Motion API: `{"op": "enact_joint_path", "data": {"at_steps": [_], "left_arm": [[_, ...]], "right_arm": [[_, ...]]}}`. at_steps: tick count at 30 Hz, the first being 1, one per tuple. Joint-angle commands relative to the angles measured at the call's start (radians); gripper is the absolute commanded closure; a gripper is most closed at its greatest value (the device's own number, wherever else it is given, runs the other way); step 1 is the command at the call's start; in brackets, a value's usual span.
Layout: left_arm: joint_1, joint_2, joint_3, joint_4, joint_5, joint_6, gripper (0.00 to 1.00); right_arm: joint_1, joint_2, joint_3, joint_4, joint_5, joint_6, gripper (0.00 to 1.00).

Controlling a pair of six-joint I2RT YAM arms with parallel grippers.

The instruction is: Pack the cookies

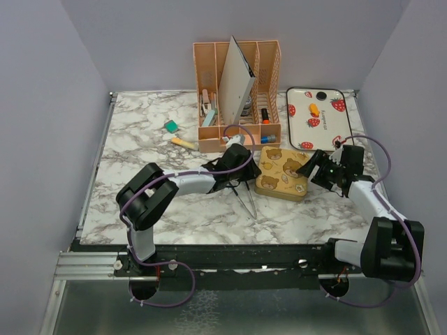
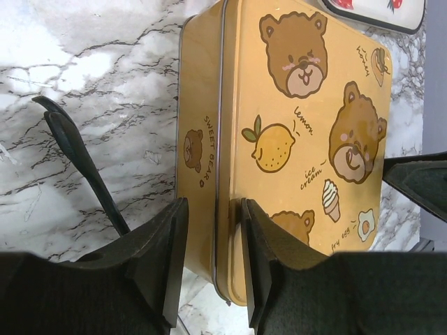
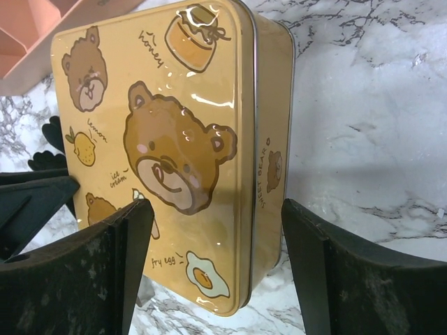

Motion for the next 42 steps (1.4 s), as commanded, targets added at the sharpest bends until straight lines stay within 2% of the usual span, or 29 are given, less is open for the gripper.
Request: {"op": "enact_joint_path", "data": {"at_steps": [1, 12, 21, 32, 42], "left_arm": [[0.018, 0.035, -0.056, -0.164, -0.092, 0.038, 0.60], [0.007, -0.052, -0.159, -0.131, -0.065, 0.020, 0.60], [-0.009, -0.160, -0.266, -0.020, -0.020, 0.002, 0.60], [-0.008, -0.190, -0.247, -0.054, -0.058, 0.032, 0.60], [-0.009, -0.184, -0.239, -0.052, -0.050, 0.034, 0.60]], "right_arm": [[0.006, 0.029, 0.031, -0.018, -0.011, -0.019, 0.20], [0.056, 0.054, -0.001, 0.003, -0.011, -0.014, 0.28], [0.093, 0.006, -0.057, -0.014, -0.036, -0.019, 0.34], [0.093, -0.145, 0.022, -0.245, 0.001, -0.063, 0.35], [0.101, -0.186, -0.058, -0.242, 0.000, -0.003, 0.46]]}}
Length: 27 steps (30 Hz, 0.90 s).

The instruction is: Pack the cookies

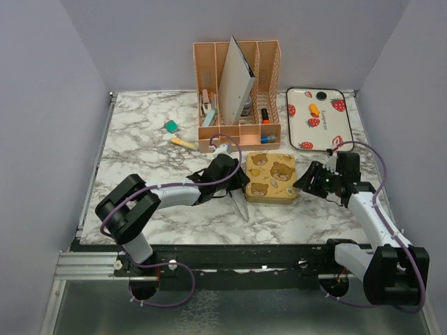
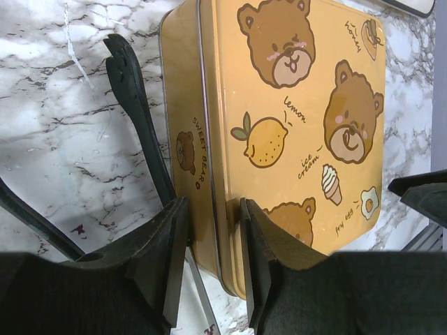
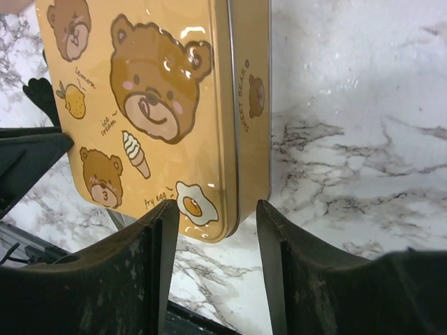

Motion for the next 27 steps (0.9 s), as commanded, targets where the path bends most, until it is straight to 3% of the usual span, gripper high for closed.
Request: {"op": "enact_joint_path", "data": {"at_steps": [1, 13, 17, 22, 27], "left_arm": [[-0.003, 0.004, -0.005, -0.107, -0.030, 0.037, 0.60], [-0.002, 0.008, -0.001, -0.113, -0.028, 0.033, 0.60], [0.000, -0.002, -0.003, -0.115, -0.032, 0.035, 0.60], [0.011, -0.046, 0.013, -0.127, -0.036, 0.040, 0.57], [0.023, -0.091, 0.062, -0.145, -0.088, 0.065, 0.51]], "right_arm": [[0.011, -0.011, -0.048, -0.029, 0.020, 0.029, 0.48], [0.076, 0.048, -0.110, -0.009, 0.201, 0.115, 0.68], [0.081, 0.032, -0.112, -0.020, 0.229, 0.127, 0.71], [0.084, -0.018, -0.096, -0.003, 0.216, 0.115, 0.71], [0.084, -0.039, 0.017, 0.020, 0.210, 0.103, 0.58]]}}
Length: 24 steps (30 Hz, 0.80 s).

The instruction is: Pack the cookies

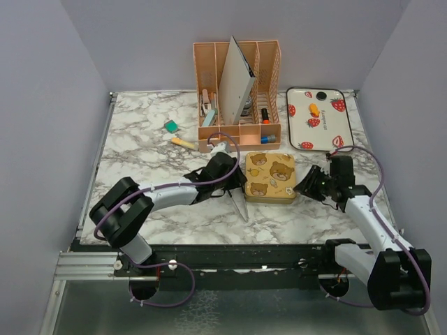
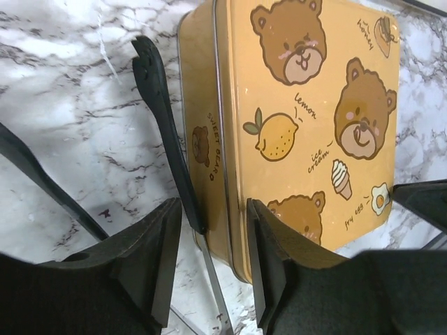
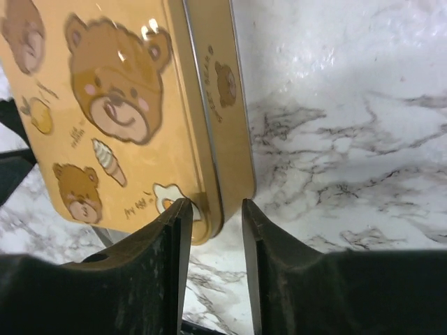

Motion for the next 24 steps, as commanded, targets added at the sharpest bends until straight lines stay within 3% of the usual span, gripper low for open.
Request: {"op": "enact_joint_path", "data": {"at_steps": [1, 4, 13, 24], "left_arm": [[0.017, -0.052, 0.066, -0.061, -0.075, 0.047, 0.51], [0.022, -0.039, 0.110, -0.058, -0.102, 0.067, 0.50], [0.047, 0.103, 0.274, -0.060, -0.177, 0.144, 0.50], [0.054, 0.238, 0.402, -0.109, -0.199, 0.224, 0.53]], "right_arm": [[0.001, 0.008, 0.107, 0.015, 0.065, -0.023, 0.54], [0.002, 0.072, 0.170, 0.066, 0.057, -0.020, 0.48], [-0.001, 0.307, 0.321, 0.215, 0.086, -0.015, 0.49], [0.000, 0.519, 0.395, 0.242, 0.076, -0.046, 0.52]]}}
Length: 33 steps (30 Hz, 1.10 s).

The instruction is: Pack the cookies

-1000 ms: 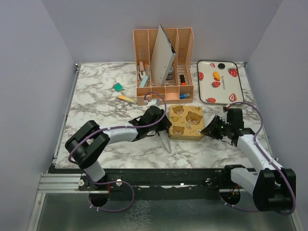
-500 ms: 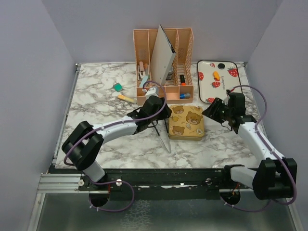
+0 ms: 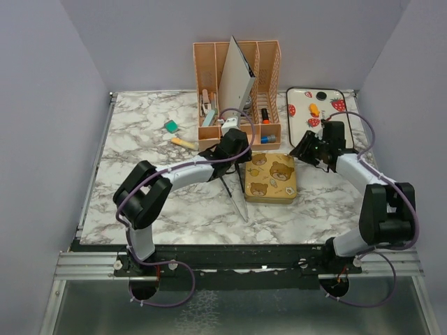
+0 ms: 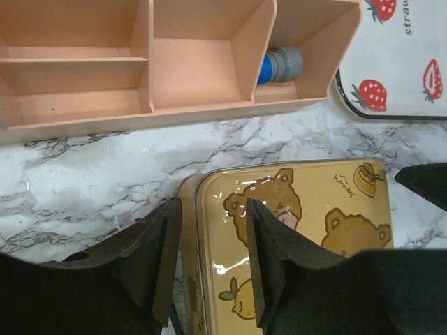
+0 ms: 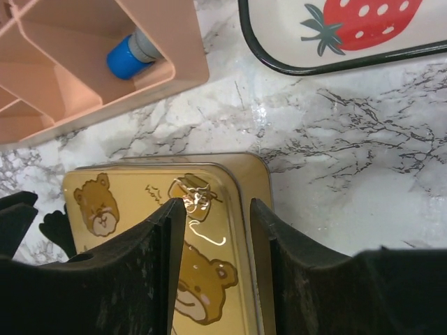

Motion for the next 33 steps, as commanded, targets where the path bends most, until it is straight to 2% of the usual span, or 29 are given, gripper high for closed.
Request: {"op": "enact_joint_path", "data": {"at_steps": [1, 15, 26, 33], "left_arm": [[0.003, 0.047, 0.055, -0.047, -0.029, 0.054, 0.53], [0.003, 0.160, 0.094, -0.102, -0.032, 0.076, 0.58], [0.003, 0.175, 0.040, -0.145, -0.014, 0.038, 0.64], [0.003, 0.166, 0.002, -0.178, -0.022, 0.019, 0.66]], "right_arm": [[-0.001, 0.055, 0.017, 0.022, 0.023, -0.027, 0.52], [-0.001, 0.151, -0.025, 0.011, 0.062, -0.050, 0.62], [-0.001, 0.251, -0.083, -0.011, 0.075, -0.041, 0.71], [0.001, 0.229, -0.102, 0.018, 0.031, -0.049, 0.76]]}}
